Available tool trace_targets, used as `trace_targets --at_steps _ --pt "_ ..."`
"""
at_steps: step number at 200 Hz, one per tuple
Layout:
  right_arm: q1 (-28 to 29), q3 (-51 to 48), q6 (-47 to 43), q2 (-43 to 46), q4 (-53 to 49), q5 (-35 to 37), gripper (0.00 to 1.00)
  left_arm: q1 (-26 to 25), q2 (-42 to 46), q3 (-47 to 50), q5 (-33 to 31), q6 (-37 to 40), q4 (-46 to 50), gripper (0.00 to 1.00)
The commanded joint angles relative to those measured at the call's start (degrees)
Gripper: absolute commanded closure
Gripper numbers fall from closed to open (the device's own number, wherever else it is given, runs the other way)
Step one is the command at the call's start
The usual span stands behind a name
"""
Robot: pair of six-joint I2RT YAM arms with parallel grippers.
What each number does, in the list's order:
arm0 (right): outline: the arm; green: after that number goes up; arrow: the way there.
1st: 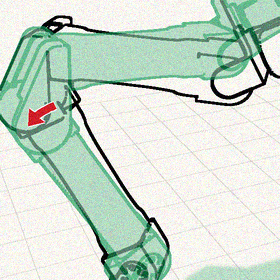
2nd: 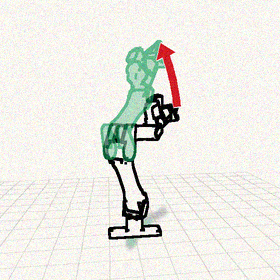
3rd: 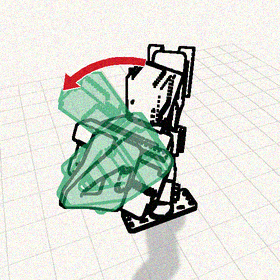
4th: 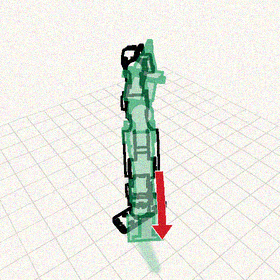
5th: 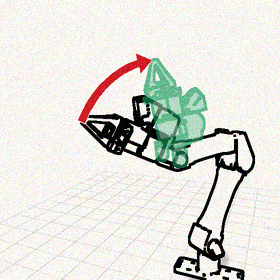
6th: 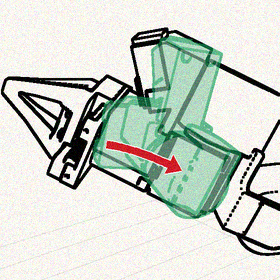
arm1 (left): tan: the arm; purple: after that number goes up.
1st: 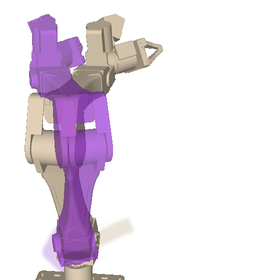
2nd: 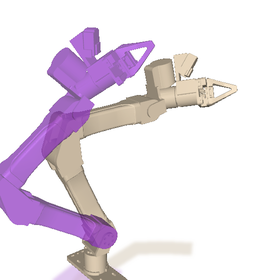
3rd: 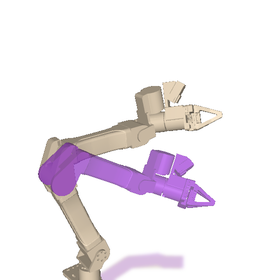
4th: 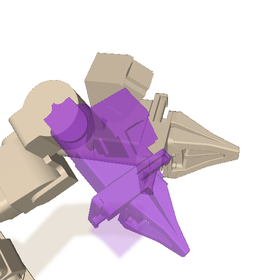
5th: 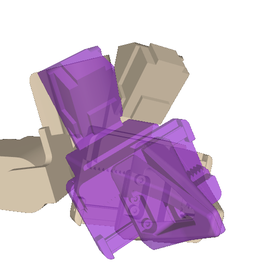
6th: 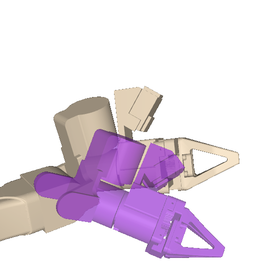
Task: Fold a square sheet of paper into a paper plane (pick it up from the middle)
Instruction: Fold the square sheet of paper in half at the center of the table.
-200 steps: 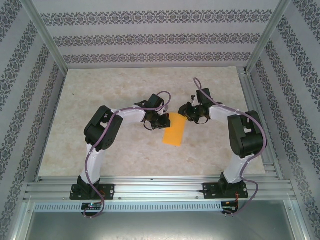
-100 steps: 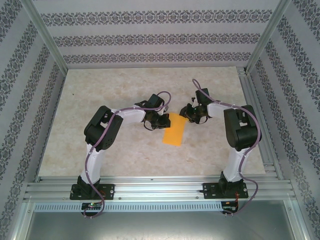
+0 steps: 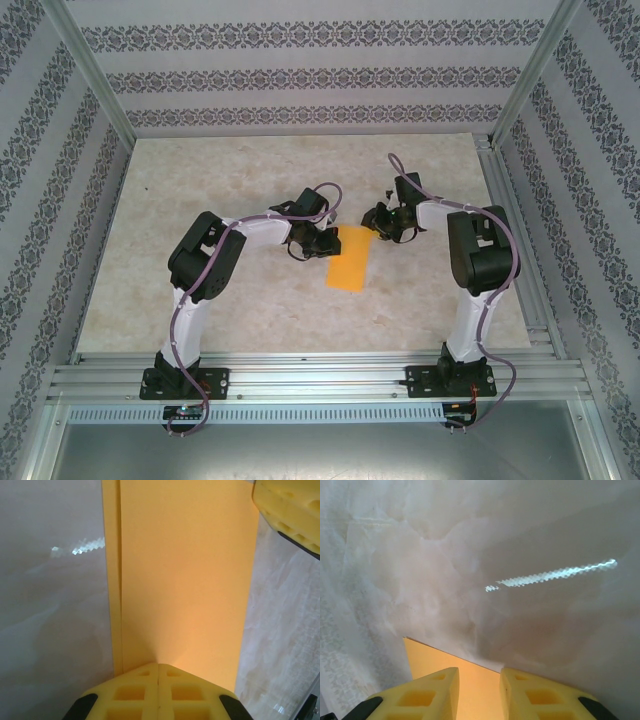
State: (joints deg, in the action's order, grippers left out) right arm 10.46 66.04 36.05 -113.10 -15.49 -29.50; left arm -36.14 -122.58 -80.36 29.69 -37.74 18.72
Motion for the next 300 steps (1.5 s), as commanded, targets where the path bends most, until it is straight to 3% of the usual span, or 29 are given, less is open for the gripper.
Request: trace_targets --at_steps 1,34,78,111,147,206,300 --pt "0.2 1.0 -2.1 -1.2 -1.9 1.3 0.71 -1.4 -0.4 0.5 -1.9 0.8 6.2 1.0" --pt "0.2 4.3 -5.7 3.4 -6.8 1.5 0.68 -1.4 4.8 1.8 -3.5 -0.2 4.6 0.95" --pt "2.6 -1.6 -11.5 17.4 -8.6 8.1 0.62 0.3 17.8 8.2 -13.3 -4.3 1.2 0.78" --pt "14.3 -5.3 -26.3 23.4 -14.7 20.9 0.56 5.4 25.0 15.6 -16.7 -6.7 -1.3 0.73" --pt "29.5 -5.6 -46.7 21.7 -22.6 32.4 0.53 10.9 28.6 21.0 -16.3 -8.1 -3.3 0.72" --pt "35.3 -9.5 -61.0 20.7 -20.1 27.3 0.5 15.4 31.2 27.1 -14.1 -10.2 -6.7 0.72" --pt "36.0 -11.2 -67.1 15.4 -15.7 30.2 0.47 15.6 31.1 27.8 -13.5 -9.7 -6.6 0.73"
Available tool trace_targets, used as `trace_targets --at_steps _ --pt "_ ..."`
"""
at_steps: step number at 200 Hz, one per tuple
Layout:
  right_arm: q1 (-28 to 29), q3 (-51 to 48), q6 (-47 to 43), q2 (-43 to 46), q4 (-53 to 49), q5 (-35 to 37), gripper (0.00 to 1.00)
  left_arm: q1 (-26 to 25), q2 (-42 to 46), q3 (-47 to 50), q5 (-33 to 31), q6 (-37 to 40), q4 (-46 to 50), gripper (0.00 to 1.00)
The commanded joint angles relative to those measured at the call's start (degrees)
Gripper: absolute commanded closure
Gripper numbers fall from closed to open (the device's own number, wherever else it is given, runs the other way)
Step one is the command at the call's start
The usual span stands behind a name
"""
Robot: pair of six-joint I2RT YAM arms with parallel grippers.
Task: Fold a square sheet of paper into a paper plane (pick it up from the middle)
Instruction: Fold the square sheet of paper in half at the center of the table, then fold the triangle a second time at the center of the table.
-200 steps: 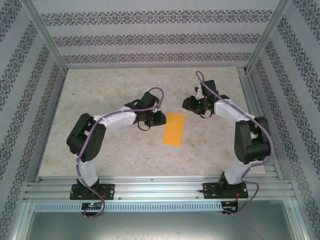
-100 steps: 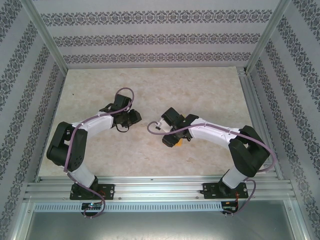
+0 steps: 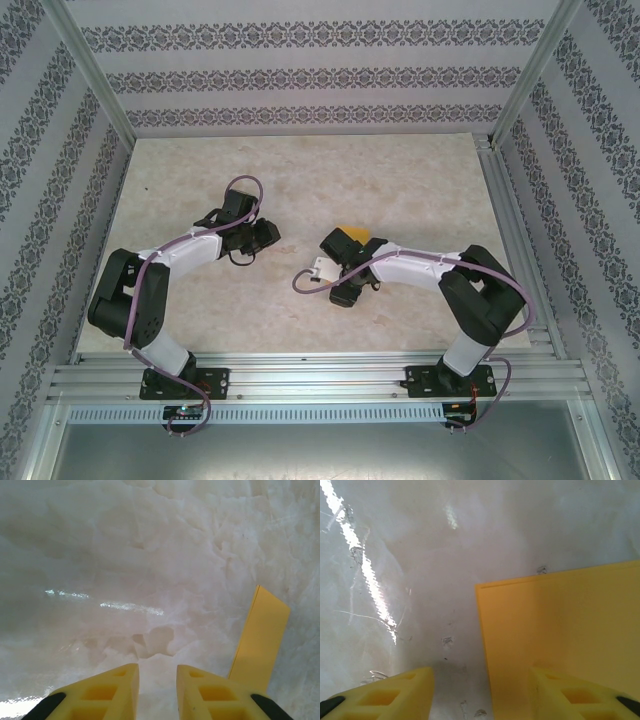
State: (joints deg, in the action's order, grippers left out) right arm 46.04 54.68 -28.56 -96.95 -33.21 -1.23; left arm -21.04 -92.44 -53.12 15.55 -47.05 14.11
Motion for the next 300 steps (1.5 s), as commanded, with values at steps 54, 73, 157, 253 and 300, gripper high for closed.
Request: trace_targets --at_steps 54,73,157,253,300 --pt "0.5 0.5 -2.7 -2.9 3.8 8.8 0.5 0.4 0.4 0.2 1.2 -0.4 -1.8 0.73" --pt "0.5 0.6 -2.4 -2.4 4.5 9.9 0.54 0.5 0.1 -0.1 1.5 -0.3 -1.8 0.73" --pt "0.3 -1.1 -1.6 1.9 6.1 9.8 0.77 0.5 -1.1 -0.6 2.5 -0.4 -2.0 0.73" --pt "0.0 -2.9 2.1 4.6 8.8 8.2 0.99 0.5 -1.5 -0.8 3.3 -0.6 -2.3 0.73" --pt "-0.3 -5.1 3.6 8.7 13.8 6.6 1.0 0.4 -0.7 -1.1 3.2 -0.6 -1.9 0.73"
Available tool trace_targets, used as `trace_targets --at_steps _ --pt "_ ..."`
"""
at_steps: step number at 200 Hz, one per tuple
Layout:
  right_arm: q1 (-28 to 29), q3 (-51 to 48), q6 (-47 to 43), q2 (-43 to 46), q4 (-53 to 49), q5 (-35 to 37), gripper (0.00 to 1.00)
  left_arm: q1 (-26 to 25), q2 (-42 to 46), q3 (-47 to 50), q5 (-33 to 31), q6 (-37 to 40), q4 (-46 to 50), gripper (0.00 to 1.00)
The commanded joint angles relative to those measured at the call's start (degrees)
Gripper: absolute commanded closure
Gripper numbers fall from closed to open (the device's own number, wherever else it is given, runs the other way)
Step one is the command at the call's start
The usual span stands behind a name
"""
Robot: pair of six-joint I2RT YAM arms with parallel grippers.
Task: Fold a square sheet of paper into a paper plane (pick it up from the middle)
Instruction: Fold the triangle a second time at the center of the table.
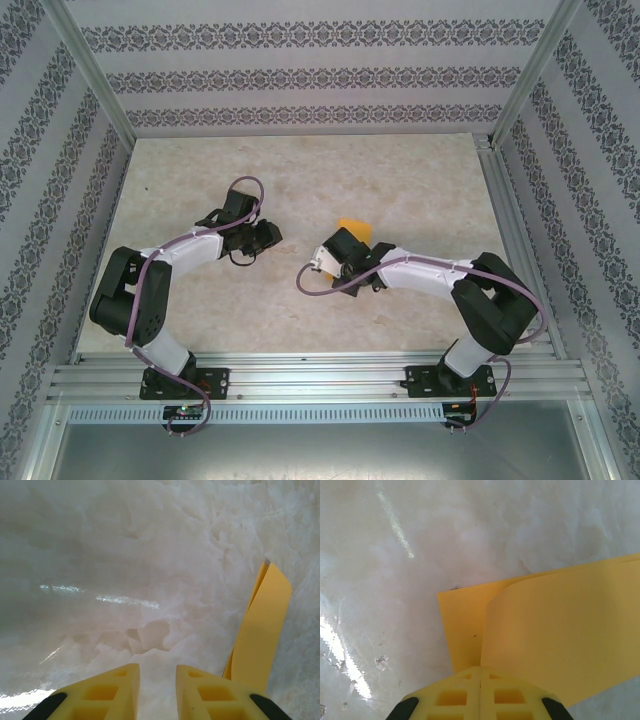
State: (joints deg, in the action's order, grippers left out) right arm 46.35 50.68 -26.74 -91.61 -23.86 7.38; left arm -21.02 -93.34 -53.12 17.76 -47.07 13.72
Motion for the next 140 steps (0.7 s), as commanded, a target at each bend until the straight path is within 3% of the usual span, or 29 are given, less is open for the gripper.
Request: trace_targets --at_steps 1,87,140 --pt "-0.6 -1.1 1.8 3.4 4.5 -2.2 1.0 0.4 0.2 -1.1 1.0 -0.5 -1.5 0.73" --pt "3.1 -2.5 3.9 5.7 12.4 -9.7 1.0 0.4 1.8 -1.5 2.0 -0.4 -1.0 0.69" --pt "3.7 -3.4 2.9 5.2 12.0 -4.3 1.0 -1.5 -1.6 -1.7 11.8 -3.6 -9.6 0.43"
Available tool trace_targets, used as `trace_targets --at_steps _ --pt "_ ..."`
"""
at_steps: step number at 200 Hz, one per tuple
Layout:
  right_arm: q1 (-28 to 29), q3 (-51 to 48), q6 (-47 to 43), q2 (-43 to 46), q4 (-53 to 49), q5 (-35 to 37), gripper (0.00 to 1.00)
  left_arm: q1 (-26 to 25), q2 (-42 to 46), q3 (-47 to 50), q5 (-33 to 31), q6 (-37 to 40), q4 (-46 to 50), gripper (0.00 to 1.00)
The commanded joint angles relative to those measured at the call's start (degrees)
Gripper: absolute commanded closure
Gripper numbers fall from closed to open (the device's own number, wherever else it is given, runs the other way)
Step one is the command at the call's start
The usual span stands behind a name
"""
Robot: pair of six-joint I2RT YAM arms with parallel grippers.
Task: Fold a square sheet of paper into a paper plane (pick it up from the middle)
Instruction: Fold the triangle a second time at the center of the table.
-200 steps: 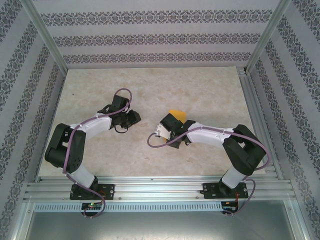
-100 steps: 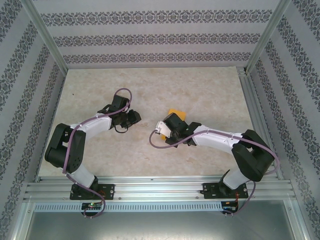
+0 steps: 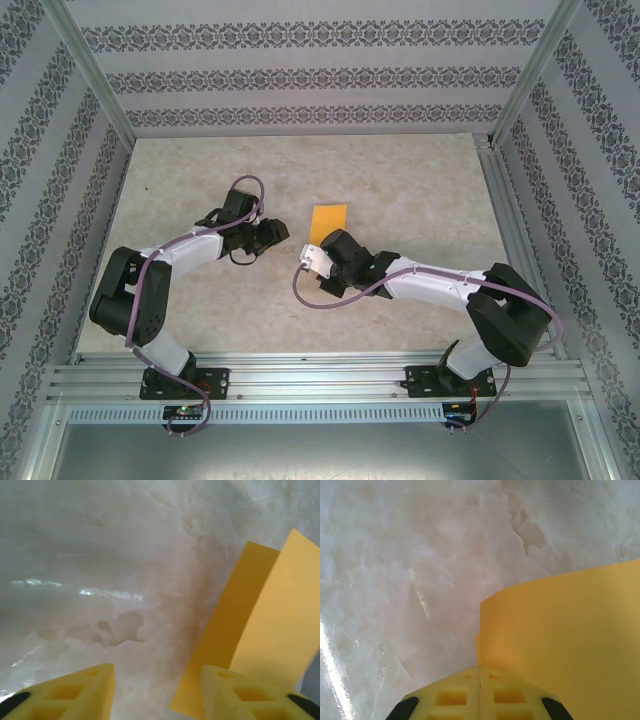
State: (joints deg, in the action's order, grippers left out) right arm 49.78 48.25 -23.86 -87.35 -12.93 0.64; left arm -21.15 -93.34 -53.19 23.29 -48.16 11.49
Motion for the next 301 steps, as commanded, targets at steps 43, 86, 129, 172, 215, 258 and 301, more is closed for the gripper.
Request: trace_targets --at_steps 43,86,129,172,215,258,301 --pt "0.0 -1.1 -0.7 1.5 0.7 4.1 1.0 -6.2 -8.5 -5.4 10.3 -6.0 -12.7 0.39" --pt "0.0 -0.7 -0.8 0.9 0.4 4.2 1.0 -7.7 -11.0 -5.8 10.6 -8.1 -14.8 0.41" --pt "-0.1 -0.3 -1.0 0.5 0.0 4.6 1.0 -7.7 -9.0 -4.4 7.2 -8.5 -10.0 0.39" --pt "0.0 -0.1 -1.2 0.2 -0.4 4.4 1.0 -7.7 -6.6 -3.2 5.9 -11.2 -10.7 0.35" --pt "0.0 -0.1 -1.2 0.1 -0.5 4.6 1.0 -7.7 -6.0 -1.2 4.3 -14.8 -10.6 0.33" --pt "0.0 0.0 -1.1 0.1 -0.5 4.9 1.0 -7.9 -6.2 0.1 4.3 -17.1 -10.8 0.33" --pt "0.1 0.0 -1.0 0.1 -0.4 5.0 1.0 -8.6 -8.9 -0.2 7.2 -19.0 -14.8 0.4"
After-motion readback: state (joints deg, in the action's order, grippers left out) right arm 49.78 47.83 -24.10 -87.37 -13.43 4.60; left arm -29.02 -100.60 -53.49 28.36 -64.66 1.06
